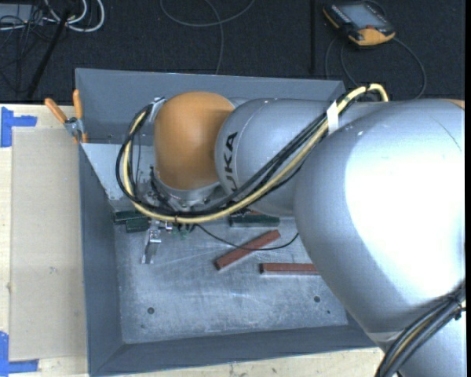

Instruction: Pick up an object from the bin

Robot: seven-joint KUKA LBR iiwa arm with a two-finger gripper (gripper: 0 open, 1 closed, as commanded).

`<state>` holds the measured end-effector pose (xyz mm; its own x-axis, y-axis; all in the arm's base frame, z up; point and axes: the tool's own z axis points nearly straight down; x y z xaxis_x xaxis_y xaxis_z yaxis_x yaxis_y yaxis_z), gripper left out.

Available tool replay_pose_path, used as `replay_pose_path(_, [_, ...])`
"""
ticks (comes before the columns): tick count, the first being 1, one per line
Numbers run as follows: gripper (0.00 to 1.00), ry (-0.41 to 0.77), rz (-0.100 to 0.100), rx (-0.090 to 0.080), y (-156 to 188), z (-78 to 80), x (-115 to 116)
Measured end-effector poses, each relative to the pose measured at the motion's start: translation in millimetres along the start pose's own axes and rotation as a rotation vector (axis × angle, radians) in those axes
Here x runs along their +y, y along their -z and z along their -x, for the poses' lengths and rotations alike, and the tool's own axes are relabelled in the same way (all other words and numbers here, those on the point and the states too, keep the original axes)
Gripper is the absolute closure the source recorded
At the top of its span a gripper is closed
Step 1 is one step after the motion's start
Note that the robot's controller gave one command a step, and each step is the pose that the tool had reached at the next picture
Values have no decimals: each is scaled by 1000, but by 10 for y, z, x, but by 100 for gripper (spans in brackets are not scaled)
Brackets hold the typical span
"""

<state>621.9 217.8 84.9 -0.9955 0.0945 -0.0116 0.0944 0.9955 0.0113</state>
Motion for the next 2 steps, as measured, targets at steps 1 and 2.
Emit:
replay_pose_path(1, [100,72,-2,-12,-27,49,112])
replay_pose_path(2, [100,71,-2,-12,-27,49,113])
